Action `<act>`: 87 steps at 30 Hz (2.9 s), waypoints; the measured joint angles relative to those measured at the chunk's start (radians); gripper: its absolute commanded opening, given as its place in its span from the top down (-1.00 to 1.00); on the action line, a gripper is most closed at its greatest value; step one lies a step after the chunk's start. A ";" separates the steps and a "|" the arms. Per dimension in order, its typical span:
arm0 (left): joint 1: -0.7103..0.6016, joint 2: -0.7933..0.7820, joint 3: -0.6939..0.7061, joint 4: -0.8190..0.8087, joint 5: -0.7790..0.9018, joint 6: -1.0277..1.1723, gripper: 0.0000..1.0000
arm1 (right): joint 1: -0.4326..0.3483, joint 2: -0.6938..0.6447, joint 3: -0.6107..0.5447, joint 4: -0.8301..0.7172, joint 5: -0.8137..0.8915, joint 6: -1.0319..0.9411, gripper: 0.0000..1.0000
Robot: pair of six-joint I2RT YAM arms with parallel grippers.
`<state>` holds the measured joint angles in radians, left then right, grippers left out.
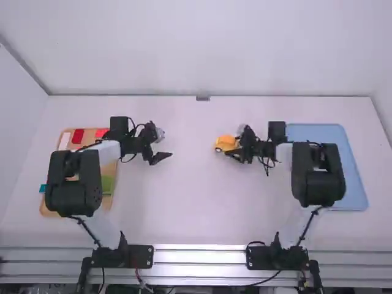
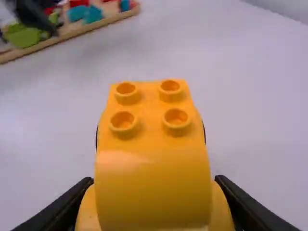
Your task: Assemble lego blocks to make yellow taxi
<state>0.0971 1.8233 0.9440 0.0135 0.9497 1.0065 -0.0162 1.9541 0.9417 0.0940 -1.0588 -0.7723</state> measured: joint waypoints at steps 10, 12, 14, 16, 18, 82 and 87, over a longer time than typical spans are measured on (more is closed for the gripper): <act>-0.001 0.000 0.000 0.030 -0.059 -0.016 -0.98 | -0.307 -0.427 0.001 -0.463 0.451 -0.021 0.09; -0.001 0.000 0.000 0.043 -0.069 -0.027 -0.98 | -0.351 -0.447 0.001 -0.451 0.501 -0.003 0.10; -0.001 0.000 0.000 0.065 -0.087 -0.049 -0.98 | -0.436 -0.457 0.002 -0.406 0.566 0.035 0.10; -0.001 0.000 0.000 0.082 -0.100 -0.068 -0.98 | -0.508 -0.453 -0.006 -0.338 0.592 0.076 0.07; -0.001 0.000 0.000 0.095 -0.111 -0.079 -0.98 | -0.581 -0.440 -0.029 -0.228 0.595 0.122 -0.03; -0.098 -0.974 -0.174 -0.049 -0.884 -0.794 -0.28 | 0.019 -1.029 -0.189 -0.182 1.026 0.698 -0.27; -0.098 -1.082 -0.270 -0.015 -0.924 -0.890 -0.06 | 0.019 -1.137 -0.291 -0.098 1.045 0.744 -0.06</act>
<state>-0.0010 0.7410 0.6735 -0.0017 0.0257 0.1162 0.0025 0.8173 0.6502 -0.0036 -0.0139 -0.0284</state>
